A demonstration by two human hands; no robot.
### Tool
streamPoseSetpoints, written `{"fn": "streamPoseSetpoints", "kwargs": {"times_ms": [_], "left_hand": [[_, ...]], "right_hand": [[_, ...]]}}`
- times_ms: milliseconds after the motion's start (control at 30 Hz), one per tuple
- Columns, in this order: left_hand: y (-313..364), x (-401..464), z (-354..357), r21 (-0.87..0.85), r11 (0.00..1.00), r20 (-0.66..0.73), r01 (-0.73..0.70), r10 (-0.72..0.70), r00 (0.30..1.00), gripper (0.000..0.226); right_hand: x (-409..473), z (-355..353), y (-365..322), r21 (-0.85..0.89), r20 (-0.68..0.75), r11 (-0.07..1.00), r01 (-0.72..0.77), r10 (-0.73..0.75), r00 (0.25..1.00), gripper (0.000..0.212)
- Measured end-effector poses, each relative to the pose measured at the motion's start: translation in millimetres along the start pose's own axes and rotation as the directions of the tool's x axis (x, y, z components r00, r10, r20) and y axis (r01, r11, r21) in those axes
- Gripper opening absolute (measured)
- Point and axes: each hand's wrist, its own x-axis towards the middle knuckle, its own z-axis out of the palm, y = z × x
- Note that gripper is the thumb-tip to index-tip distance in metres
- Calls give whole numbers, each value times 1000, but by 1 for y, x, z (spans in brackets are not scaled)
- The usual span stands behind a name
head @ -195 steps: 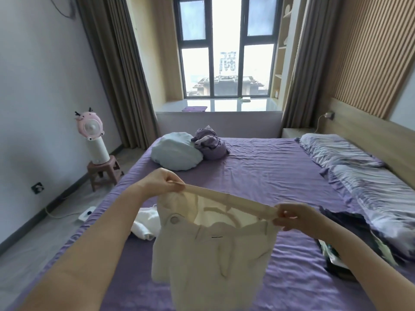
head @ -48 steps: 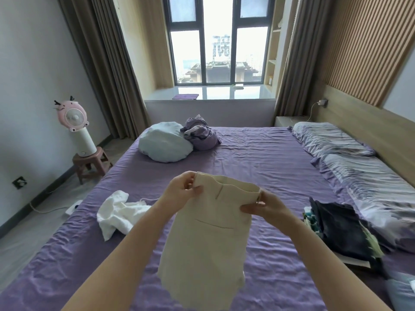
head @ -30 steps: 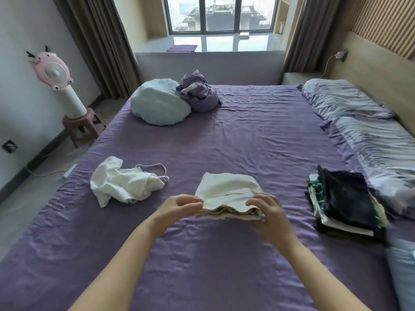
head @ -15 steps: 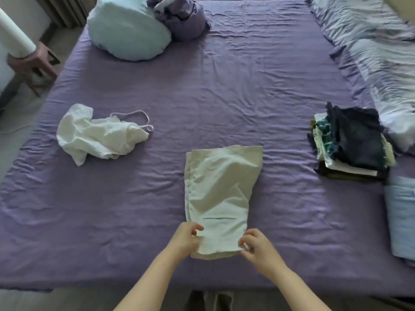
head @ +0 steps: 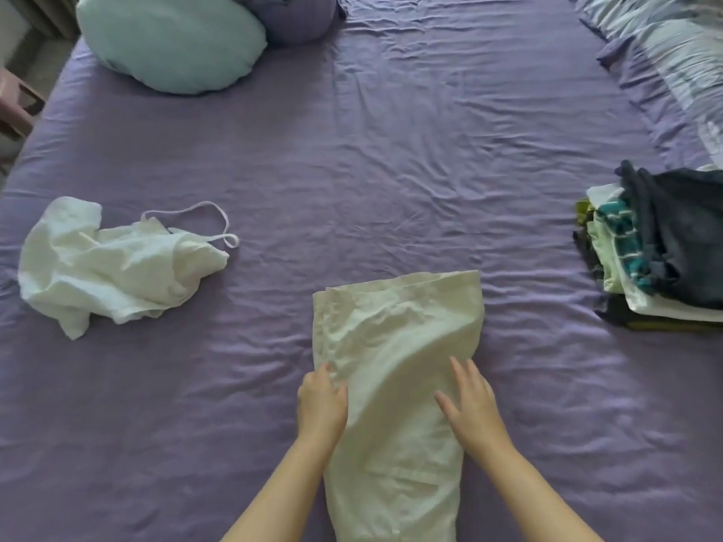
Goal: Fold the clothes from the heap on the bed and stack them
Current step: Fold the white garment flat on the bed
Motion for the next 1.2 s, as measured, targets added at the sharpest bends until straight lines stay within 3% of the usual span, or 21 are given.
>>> {"fn": "streamPoseSetpoints", "kwargs": {"times_ms": [200,267,333,467,500,533,600,667,700,733,767,800,867,900,1000,1100,1200], "left_hand": [[25,77,5,-122,993,-145,0,-18,989,35],[27,81,5,-128,989,-261,-68,33,965,20],[19,84,3,-106,991,-387,-77,30,922,23],[10,96,-5,33,999,-314,33,-21,949,15],[11,99,-5,103,994,-331,47,-10,943,24],[15,101,-3,161,987,-365,13,47,930,35],[30,99,10,285,922,-345,-262,353,870,42],[44,95,35,365,704,-174,-609,694,699,44],[52,92,47,380,615,-50,-691,760,648,46],[59,90,56,399,594,62,-698,743,667,49],[61,90,64,433,624,144,-651,665,733,54],[61,94,71,492,643,210,-587,566,797,59],[57,99,80,577,641,257,-506,445,858,65],[58,100,81,604,635,245,-481,427,870,65],[85,97,75,499,721,99,-480,504,858,56],[135,105,70,220,737,52,-639,645,762,47],[187,117,65,126,684,229,-718,685,692,51]], "right_hand": [[48,22,0,-180,-62,983,-34,23,998,73],[51,22,-1,-234,-112,972,-39,12,994,75],[55,22,-2,-269,-155,963,-6,-37,987,72],[68,19,-9,-309,-170,944,117,-176,970,68],[73,19,-10,-359,-146,921,152,-216,965,65],[78,20,-11,-436,-109,881,183,-253,961,62],[88,25,-11,-517,44,826,223,-234,971,60],[97,30,-9,-511,159,823,249,-194,968,63],[99,28,-7,-502,186,820,275,-208,960,63],[100,23,-4,-475,184,823,311,-253,950,61],[98,15,-2,-410,126,845,344,-321,939,56],[98,7,1,-304,-23,889,343,-366,930,47],[103,-9,10,-7,-362,974,226,-213,907,38],[109,-18,11,168,-413,975,144,-62,908,39],[131,-30,8,513,-174,854,-87,203,964,59],[142,-36,7,544,-200,838,-39,174,964,47],[139,-46,3,613,-221,787,72,83,972,25]]}}
